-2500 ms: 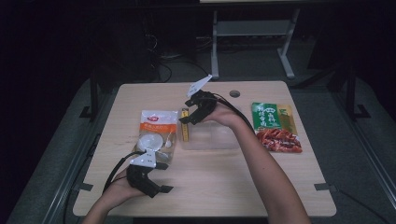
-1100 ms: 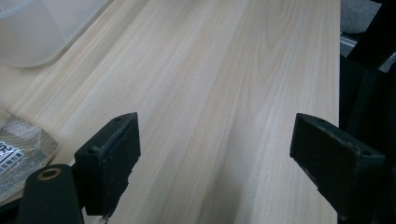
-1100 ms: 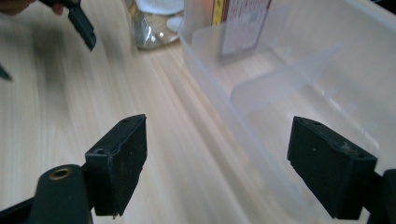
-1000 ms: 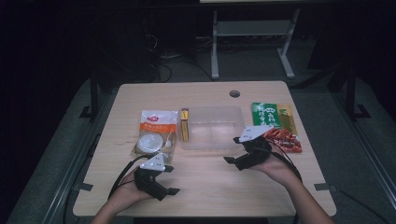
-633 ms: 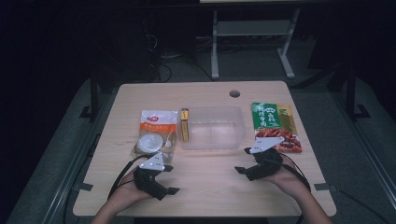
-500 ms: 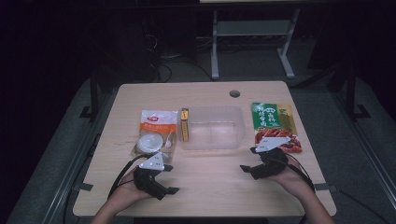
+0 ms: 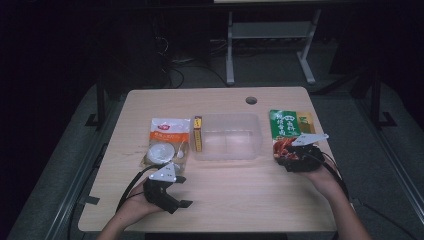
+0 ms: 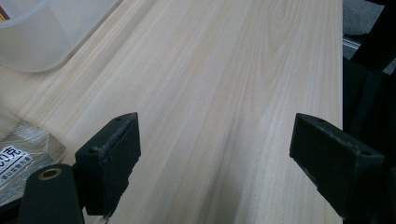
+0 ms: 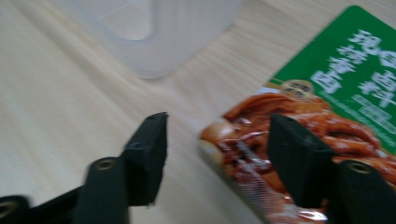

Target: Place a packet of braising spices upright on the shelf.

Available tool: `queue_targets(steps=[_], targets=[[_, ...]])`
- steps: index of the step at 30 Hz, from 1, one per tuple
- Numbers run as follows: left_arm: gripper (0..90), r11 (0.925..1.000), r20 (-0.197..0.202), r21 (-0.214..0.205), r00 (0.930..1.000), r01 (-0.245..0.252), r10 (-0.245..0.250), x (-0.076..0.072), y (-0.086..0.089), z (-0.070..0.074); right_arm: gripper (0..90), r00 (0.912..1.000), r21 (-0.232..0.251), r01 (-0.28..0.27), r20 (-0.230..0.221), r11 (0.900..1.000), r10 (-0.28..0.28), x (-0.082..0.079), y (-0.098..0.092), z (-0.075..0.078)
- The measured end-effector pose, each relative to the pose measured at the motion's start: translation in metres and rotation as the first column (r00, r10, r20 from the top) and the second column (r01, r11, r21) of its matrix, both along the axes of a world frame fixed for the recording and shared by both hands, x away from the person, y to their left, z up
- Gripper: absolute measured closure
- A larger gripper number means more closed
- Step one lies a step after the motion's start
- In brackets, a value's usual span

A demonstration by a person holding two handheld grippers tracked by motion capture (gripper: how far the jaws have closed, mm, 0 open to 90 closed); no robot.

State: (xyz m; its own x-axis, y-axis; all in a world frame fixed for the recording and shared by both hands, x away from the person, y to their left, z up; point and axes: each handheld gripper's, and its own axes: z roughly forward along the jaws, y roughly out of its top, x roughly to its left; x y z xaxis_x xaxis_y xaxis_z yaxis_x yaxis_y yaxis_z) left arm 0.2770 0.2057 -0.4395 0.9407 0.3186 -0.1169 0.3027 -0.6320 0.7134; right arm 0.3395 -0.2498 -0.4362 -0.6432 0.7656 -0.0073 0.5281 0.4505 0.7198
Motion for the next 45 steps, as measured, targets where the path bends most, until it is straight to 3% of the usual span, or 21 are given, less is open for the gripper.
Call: queue_targets(steps=[7,11,16,22,25,31,34,40,45], targets=[[15.9,1.0000,-0.002,-0.008,1.0000,0.000,0.000,0.000,-0.001,0.000,77.0,0.9923,-0.025,0.118,0.040,0.9927,-0.117,0.022,-0.024,-0.001],[15.9,1.0000,-0.005,0.006,1.0000,0.004,-0.004,0.001,-0.002,0.001,89.6,0.9878,-0.052,0.155,0.018,0.9866,-0.154,0.036,-0.036,-0.005],[15.9,1.0000,-0.009,0.002,0.9999,0.006,-0.006,0.001,-0.002,0.000,89.9,0.9848,-0.060,0.173,-0.006,0.9830,-0.174,0.048,-0.046,-0.013],[15.9,1.0000,-0.012,0.000,0.9999,0.004,-0.004,0.000,-0.003,-0.001,89.9,0.9842,-0.145,0.170,-0.026,0.9747,-0.175,0.060,-0.043,-0.021],[15.9,1.0000,-0.022,-0.001,0.9998,-0.003,0.003,-0.001,-0.003,-0.002,90.0,0.9823,-0.152,0.176,-0.038,0.9726,-0.183,0.060,-0.042,-0.023],[15.9,1.0000,-0.020,0.004,0.9998,0.004,-0.004,-0.002,-0.005,-0.002,90.0,0.9871,-0.279,0.136,-0.043,0.9504,-0.154,0.066,-0.030,-0.023],[15.9,0.9999,-0.021,0.008,0.9997,0.010,-0.010,-0.002,-0.005,-0.003,90.0,0.9902,-0.317,0.114,-0.040,0.9414,-0.134,0.065,-0.027,-0.022],[16.0,0.9999,-0.025,0.011,0.9996,0.009,-0.009,-0.001,-0.005,-0.003,90.0,0.9921,-0.281,0.039,-0.103,0.9588,-0.071,0.059,-0.027,-0.019],[15.9,0.9999,-0.024,0.008,0.9997,0.009,-0.008,-0.002,-0.004,-0.003,90.0,0.9945,-0.296,0.005,-0.099,0.9553,-0.035,0.053,-0.022,-0.019]])
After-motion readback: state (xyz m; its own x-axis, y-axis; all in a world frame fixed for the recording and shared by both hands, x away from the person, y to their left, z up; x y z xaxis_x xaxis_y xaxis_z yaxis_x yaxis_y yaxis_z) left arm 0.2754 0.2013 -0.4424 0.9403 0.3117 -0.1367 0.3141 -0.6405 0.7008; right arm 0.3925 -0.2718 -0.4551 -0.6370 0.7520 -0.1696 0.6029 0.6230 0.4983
